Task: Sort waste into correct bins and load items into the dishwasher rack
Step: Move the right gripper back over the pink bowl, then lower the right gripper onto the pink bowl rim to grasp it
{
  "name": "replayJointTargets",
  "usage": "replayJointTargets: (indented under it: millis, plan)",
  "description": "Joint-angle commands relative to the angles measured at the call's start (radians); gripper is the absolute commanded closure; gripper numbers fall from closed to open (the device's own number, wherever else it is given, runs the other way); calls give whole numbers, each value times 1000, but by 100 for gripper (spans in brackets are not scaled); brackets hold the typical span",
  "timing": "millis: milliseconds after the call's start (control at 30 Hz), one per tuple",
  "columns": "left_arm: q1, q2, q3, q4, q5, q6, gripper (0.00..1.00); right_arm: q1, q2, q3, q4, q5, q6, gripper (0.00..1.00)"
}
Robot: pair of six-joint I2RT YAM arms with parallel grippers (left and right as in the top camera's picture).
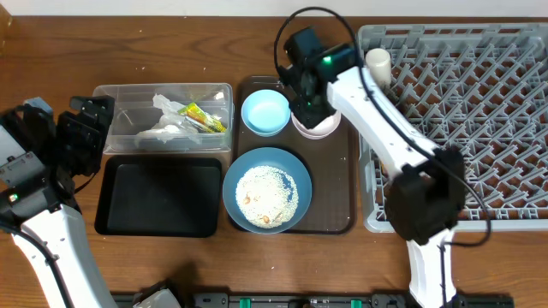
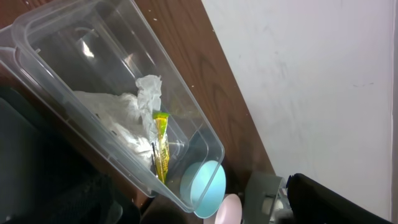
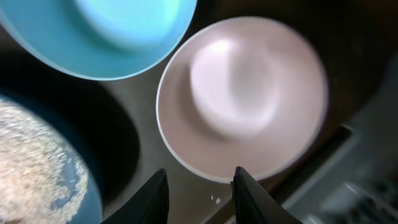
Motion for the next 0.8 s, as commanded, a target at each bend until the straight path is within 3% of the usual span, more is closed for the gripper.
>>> replayJointTargets:
  millis: [0,500,767]
  plan:
    - [6,2,9,-2,9,-2,9,6,54,-2,12,13,10,67]
    - [6,2,9,-2,9,-2,9,8,148,-2,43,28,10,70]
    - [6,2,9,-2,9,-2,9,-22,148,-2,-85,93,61,70]
